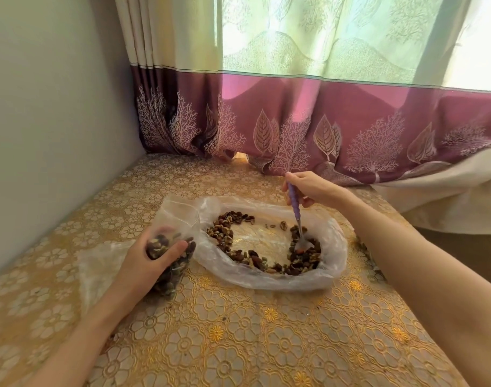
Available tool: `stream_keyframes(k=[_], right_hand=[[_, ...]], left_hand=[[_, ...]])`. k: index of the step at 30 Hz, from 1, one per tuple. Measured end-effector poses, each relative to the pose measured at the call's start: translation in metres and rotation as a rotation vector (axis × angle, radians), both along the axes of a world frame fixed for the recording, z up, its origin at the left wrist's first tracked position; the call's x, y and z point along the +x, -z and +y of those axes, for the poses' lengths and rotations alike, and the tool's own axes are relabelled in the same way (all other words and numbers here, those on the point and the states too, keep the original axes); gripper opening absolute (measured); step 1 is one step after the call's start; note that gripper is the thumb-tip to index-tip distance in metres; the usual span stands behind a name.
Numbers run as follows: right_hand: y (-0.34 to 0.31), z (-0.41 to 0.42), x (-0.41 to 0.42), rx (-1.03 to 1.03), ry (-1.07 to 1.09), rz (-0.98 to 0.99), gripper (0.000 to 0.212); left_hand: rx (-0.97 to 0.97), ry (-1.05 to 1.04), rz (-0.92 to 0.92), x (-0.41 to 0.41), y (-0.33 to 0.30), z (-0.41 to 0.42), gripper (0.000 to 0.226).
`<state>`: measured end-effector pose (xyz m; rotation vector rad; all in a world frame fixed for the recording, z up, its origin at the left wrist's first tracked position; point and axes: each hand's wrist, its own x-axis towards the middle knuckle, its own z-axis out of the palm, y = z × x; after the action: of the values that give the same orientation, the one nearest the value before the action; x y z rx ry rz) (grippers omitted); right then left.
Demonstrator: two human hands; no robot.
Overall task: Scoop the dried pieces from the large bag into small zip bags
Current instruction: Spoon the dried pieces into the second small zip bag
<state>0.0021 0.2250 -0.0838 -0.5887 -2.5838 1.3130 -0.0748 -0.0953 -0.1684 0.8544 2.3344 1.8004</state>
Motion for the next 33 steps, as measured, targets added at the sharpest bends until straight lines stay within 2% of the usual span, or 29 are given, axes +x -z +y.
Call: stream_keyframes(k=[11, 19, 23, 26, 33], right_hand=[[0.013, 0.015, 0.017, -0.161, -0.066, -0.150, 0.042], [0.028, 0.023, 0.026, -0.274, -0.027, -0.141, 0.040], [0.027, 0.017, 0.030, -0.296, -0.001, -0.111, 0.040], [0.026, 0.016, 0.033, -0.321, 0.050, -0.053, 0.040], [0.025, 0.016, 0.035, -0.356, 0.260, 0.077, 0.039]], left_hand=[[-0.002, 0.002, -0.006, 0.001, -0.001, 0.000, 0.030], [0.000, -0.004, 0.004, 0.002, 0.000, 0.000, 0.029], [-0.003, -0.012, 0.017, 0.002, 0.000, 0.000, 0.030], [-0.021, -0.027, 0.037, 0.002, -0.001, -0.001, 0.040], [0.029, -0.001, 0.036, 0.019, -0.017, 0.002, 0.039]])
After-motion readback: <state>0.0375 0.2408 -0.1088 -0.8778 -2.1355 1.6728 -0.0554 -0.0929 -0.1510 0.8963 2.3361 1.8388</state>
